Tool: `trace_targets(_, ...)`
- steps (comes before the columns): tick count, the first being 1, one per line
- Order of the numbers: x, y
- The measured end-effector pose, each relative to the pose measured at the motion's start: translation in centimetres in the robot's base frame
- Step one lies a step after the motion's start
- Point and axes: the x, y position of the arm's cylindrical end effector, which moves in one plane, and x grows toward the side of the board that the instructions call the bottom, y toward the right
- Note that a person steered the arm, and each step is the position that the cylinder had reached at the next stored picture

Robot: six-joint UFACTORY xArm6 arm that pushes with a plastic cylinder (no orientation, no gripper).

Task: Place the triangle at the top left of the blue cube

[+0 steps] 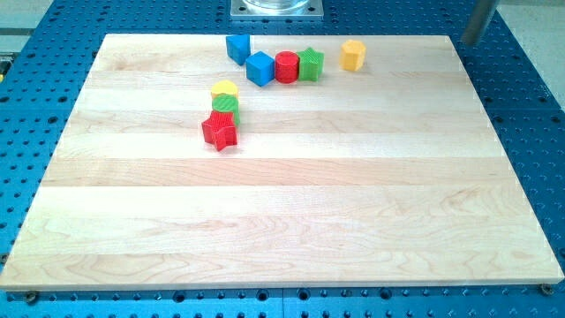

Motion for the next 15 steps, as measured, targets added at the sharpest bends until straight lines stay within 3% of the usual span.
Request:
trace_targets(2, 0.5, 0.6)
trace_targets(4, 1.2, -5.4)
trace_targets(9, 1.8, -5.9)
trace_targets(10, 4.0, -8.0)
trace_targets(11, 6.7, -14.3)
trace_targets(12, 3.9, -18.3)
trace_targets(15, 1.2, -28.9)
